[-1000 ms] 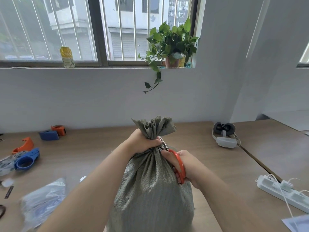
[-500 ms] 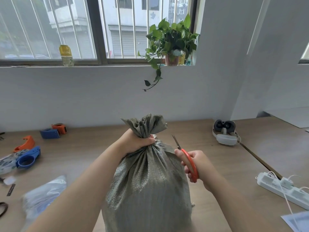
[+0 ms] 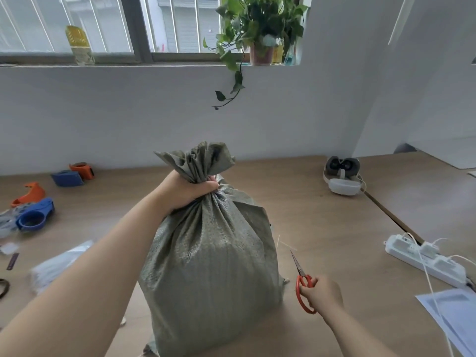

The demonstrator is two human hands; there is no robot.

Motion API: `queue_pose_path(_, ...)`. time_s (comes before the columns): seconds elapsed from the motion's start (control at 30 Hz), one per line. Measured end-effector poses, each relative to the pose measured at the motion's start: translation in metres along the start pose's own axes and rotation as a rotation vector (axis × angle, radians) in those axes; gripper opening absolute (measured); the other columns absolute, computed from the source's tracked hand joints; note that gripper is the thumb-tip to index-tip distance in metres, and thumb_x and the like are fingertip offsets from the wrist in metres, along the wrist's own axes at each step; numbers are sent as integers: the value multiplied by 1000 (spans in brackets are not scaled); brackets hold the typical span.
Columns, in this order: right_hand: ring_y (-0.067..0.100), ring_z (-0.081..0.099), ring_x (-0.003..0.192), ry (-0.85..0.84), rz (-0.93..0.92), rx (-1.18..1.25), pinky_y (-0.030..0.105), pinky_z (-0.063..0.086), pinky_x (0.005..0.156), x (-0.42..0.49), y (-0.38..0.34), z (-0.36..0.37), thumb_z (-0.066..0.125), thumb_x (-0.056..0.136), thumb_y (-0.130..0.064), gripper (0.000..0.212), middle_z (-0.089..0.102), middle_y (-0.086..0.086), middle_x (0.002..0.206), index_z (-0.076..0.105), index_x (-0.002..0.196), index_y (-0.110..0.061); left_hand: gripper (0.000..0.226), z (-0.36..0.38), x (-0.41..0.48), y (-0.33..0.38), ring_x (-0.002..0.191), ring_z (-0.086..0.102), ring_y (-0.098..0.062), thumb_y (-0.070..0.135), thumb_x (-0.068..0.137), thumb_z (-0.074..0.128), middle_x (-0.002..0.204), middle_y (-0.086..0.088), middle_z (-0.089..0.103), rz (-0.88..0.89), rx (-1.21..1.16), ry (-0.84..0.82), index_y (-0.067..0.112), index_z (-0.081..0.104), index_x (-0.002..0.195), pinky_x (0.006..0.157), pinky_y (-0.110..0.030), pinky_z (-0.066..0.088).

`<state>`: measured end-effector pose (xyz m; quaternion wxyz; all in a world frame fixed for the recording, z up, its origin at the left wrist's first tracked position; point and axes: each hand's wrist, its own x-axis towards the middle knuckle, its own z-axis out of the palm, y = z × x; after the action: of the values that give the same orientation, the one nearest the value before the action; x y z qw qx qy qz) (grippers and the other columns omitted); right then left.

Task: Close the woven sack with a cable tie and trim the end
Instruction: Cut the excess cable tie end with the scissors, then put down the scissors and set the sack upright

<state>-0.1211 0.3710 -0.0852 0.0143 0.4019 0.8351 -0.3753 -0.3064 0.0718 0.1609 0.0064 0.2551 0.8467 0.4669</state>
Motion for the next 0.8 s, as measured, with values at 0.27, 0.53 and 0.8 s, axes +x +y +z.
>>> queue_pose_path(0.27, 30, 66, 66, -13, 75, -154, 28, 41, 52, 11, 52, 25, 71, 74, -39, 41, 61, 3, 56, 48, 48, -18, 7, 7, 0, 2, 89, 68, -10, 25, 80, 78, 89, 6, 74, 20, 26, 2, 20, 75, 84, 89, -31, 52)
queue_pose_path(0.53, 26, 68, 93, -57, 102, -287, 25, 43, 67, 21, 78, 49, 67, 77, -40, 23, 59, 2, 77, 59, 72, -19, 6, 16, -1, 3, 87, 68, -6, 28, 80, 75, 88, 8, 74, 73, 54, 6, 23, 73, 82, 85, -24, 51)
queue_pose_path(0.8, 22, 69, 104, -107, 62, -351, 26, 49, 77, 22, 82, 58, 68, 73, -34, 24, 73, 3, 101, 62, 94, -24, 3, 21, -8, 11, 79, 63, 2, 21, 84, 74, 84, 10, 71, 100, 80, 11, 21, 71, 82, 78, -13, 48)
